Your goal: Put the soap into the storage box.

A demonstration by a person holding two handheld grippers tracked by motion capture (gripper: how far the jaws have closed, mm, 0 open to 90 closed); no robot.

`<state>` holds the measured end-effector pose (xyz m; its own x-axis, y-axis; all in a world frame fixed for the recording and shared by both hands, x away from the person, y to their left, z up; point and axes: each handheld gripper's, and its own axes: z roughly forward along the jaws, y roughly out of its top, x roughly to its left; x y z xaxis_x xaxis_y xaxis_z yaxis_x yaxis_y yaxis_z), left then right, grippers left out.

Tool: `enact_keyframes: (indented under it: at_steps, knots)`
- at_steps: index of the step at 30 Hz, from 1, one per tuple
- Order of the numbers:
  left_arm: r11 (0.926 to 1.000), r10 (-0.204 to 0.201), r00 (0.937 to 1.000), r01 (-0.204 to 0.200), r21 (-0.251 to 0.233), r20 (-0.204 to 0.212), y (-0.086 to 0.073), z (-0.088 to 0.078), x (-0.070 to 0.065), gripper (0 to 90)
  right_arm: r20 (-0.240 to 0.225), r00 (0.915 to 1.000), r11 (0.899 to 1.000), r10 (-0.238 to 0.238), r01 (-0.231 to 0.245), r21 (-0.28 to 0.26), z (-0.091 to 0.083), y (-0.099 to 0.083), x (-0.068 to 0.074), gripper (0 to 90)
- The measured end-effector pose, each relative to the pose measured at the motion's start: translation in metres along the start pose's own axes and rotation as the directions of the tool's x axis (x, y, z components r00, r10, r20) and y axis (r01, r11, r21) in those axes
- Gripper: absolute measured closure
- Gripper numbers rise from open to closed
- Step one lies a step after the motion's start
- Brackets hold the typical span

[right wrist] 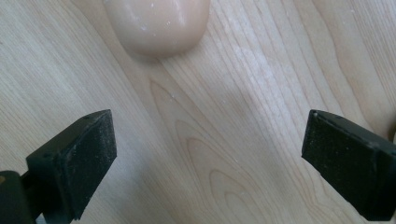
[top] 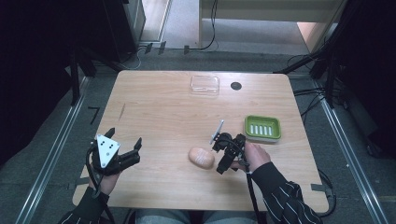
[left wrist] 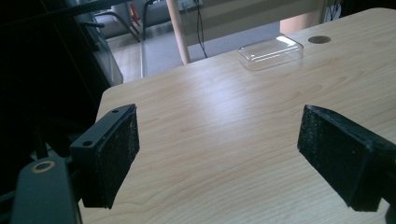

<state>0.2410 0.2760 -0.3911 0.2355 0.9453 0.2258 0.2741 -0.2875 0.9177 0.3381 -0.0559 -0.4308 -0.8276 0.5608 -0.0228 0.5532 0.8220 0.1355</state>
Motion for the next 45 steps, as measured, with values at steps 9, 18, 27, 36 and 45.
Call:
enact_keyframes:
  at_steps: [9, 18, 27, 36, 45]
  knots:
    - [0.9999, -0.007, 0.9997, 0.007, 0.008, -0.023, -0.004, -0.008, 0.005, 13.3, -0.005, 0.9995, 0.999, -0.032, 0.032, -0.006, 0.003, 0.011, 0.003, 3.8]
    - [0.9998, -0.014, 0.9990, 0.015, 0.014, -0.041, -0.008, -0.014, 0.009, 13.3, -0.013, 0.9983, 0.998, -0.056, 0.056, -0.010, 0.005, 0.021, 0.004, 3.8]
    - [0.9996, -0.017, 0.9982, 0.018, 0.020, -0.057, -0.010, -0.019, 0.013, 13.3, -0.022, 0.9964, 0.997, -0.081, 0.081, -0.018, 0.006, 0.041, 0.004, 3.8]
    - [0.9993, -0.027, 0.9971, 0.028, 0.024, -0.072, -0.014, -0.024, 0.017, 13.2, -0.032, 0.9927, 0.993, -0.117, 0.116, -0.014, 0.011, 0.058, 0.009, 3.7]
    - [0.9990, -0.034, 0.9955, 0.037, 0.026, -0.088, -0.016, -0.029, 0.020, 13.3, -0.040, 0.9873, 0.988, -0.154, 0.154, -0.001, 0.021, 0.073, 0.018, 2.9]
